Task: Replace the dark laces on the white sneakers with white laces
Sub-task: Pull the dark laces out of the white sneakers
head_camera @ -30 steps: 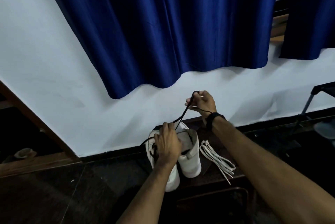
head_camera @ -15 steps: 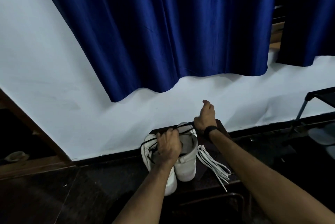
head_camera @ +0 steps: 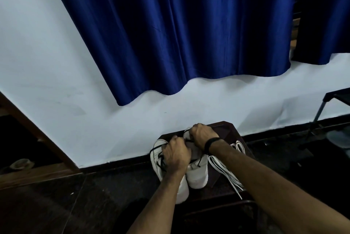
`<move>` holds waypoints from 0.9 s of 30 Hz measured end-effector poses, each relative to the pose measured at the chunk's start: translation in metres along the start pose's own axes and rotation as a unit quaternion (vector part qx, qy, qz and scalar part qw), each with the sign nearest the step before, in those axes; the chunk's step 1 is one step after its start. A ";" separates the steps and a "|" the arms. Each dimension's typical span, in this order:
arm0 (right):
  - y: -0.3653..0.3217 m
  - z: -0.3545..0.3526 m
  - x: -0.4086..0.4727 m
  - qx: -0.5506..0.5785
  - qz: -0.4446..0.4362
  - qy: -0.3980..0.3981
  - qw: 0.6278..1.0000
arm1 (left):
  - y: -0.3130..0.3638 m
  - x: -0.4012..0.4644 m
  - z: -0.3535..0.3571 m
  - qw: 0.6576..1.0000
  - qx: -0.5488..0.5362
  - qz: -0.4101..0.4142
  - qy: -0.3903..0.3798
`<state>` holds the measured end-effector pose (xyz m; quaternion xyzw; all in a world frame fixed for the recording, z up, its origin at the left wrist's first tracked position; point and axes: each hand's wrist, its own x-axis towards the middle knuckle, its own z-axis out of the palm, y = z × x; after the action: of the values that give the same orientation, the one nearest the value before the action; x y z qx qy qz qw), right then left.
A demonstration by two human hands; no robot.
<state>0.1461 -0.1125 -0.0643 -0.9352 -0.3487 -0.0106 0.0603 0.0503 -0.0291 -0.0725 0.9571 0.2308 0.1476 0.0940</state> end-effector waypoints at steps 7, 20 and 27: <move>0.000 0.002 0.002 -0.121 -0.067 0.014 0.990 | 0.000 -0.003 0.001 1.000 -0.022 -0.002 0.010; 0.034 -0.044 0.007 0.671 0.230 0.196 0.677 | 0.003 -0.008 -0.001 0.999 0.015 -0.024 0.020; -0.004 -0.006 0.013 0.254 0.044 -0.051 0.965 | 0.001 -0.008 0.005 0.998 0.015 -0.038 0.042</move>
<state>0.1533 -0.1021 -0.0569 -0.9029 -0.3010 0.1289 0.2785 0.0451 -0.0342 -0.0789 0.9420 0.2726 0.1806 0.0752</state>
